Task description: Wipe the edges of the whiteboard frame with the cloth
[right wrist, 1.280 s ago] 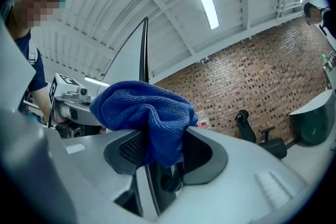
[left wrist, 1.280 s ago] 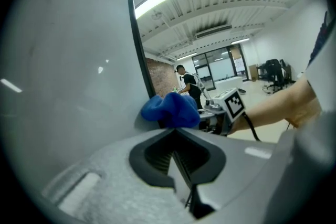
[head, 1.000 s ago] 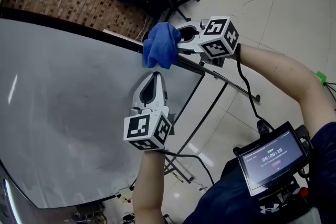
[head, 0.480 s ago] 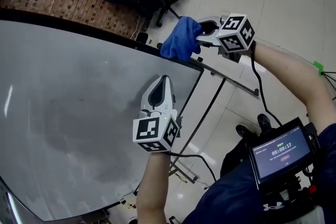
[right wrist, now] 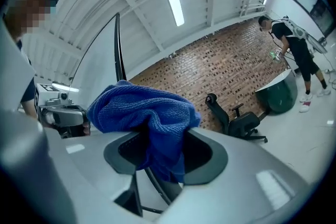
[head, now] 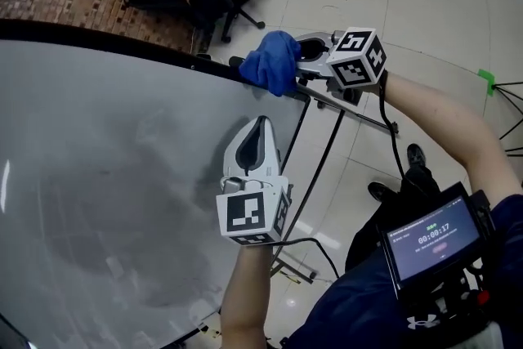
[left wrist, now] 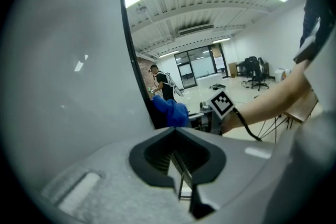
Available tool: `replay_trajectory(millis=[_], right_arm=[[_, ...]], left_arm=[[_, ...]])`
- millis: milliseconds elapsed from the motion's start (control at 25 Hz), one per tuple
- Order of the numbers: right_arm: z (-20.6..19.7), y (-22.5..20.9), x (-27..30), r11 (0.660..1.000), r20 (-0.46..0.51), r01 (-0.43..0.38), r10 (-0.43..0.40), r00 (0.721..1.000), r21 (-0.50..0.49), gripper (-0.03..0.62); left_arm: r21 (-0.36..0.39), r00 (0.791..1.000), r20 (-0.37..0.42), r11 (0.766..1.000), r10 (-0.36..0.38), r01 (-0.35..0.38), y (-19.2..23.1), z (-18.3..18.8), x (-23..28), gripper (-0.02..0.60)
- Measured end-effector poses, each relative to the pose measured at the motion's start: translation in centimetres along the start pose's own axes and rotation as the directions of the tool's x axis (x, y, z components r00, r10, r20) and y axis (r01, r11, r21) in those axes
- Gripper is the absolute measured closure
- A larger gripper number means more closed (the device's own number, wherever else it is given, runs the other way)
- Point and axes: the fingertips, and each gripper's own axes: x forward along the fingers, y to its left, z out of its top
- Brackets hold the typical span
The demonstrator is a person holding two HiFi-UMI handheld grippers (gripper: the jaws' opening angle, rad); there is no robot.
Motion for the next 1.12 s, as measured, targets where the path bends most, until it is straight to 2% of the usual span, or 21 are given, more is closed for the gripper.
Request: replay_trajectory(millis=[200, 320, 440, 720, 880, 1000, 1120], right_arm=[[-2.2, 0.0, 1.1, 0.998, -0.026, -0.036, 0.037, 0.999, 0.044, 0.411], [-4.0, 0.2, 2.3, 0.997, -0.057, -0.046, 0.05, 0.997, 0.067, 0.41], [-5.5, 0.2, 2.5, 0.995, -0.072, -0.051, 0.057, 0.996, 0.085, 0.41], [-8.1, -0.3, 4.0, 0.997, -0.122, -0.059, 0.065, 0.99, 0.054, 0.411], [-10.1, -0.9, 3.1, 0.996, -0.139, -0.071, 0.078, 0.987, 0.058, 0.411], [-11.0, -2.2, 1.8, 0.999, -0.157, -0.048, 0.048, 0.986, 0.001, 0.411], [-12.7, -4.1, 1.2, 0.999, -0.179, 0.022, -0.029, 0.983, -0.037, 0.411]], left_arm=[[-0.082, 0.995, -0.096, 0.997, -0.007, -0.001, -0.1, -3.7, 0.6, 0.578], [-0.098, 0.991, -0.129, 0.995, -0.022, 0.01, -0.1, -5.3, 0.6, 0.578], [-0.112, 0.988, -0.153, 0.994, -0.028, 0.011, -0.6, -5.8, 0.7, 0.578], [-0.169, 0.98, -0.196, 0.986, -0.036, 0.003, -0.1, -8.8, 2.0, 0.578], [-0.184, 0.979, -0.198, 0.983, -0.037, 0.0, -2.1, -9.9, 3.0, 0.578], [-0.175, 0.982, -0.186, 0.984, -0.026, -0.007, -3.5, -9.6, 4.3, 0.578], [-0.184, 0.98, -0.194, 0.983, -0.039, 0.002, -3.7, -10.6, 5.0, 0.578]])
